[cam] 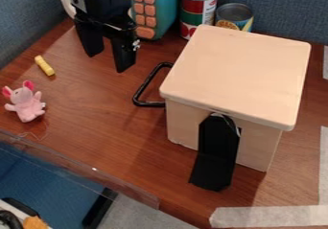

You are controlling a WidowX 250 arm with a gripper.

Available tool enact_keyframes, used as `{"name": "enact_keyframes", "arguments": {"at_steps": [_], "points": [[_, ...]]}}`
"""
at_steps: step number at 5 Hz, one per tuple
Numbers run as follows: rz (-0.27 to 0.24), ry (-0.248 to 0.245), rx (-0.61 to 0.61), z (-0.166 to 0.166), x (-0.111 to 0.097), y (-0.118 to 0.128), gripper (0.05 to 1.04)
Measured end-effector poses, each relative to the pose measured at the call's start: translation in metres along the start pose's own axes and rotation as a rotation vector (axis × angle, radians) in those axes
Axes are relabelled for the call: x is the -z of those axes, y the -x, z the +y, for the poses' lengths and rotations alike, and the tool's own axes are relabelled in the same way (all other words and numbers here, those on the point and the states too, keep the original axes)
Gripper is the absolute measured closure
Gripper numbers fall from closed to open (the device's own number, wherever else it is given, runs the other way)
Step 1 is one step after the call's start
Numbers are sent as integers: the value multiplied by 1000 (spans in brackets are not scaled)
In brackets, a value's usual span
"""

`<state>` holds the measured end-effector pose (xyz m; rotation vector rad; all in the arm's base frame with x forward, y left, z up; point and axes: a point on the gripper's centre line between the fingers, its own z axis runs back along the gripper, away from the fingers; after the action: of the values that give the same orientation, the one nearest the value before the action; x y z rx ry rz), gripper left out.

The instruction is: Open the drawer

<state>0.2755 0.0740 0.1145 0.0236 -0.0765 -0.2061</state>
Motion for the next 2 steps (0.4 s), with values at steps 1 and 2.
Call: {"name": "enact_keyframes", "arguments": {"at_steps": [1, 2], "points": [[25, 11, -9, 0, 8, 2, 84], [36, 0, -78, 4, 28, -1, 84]]}}
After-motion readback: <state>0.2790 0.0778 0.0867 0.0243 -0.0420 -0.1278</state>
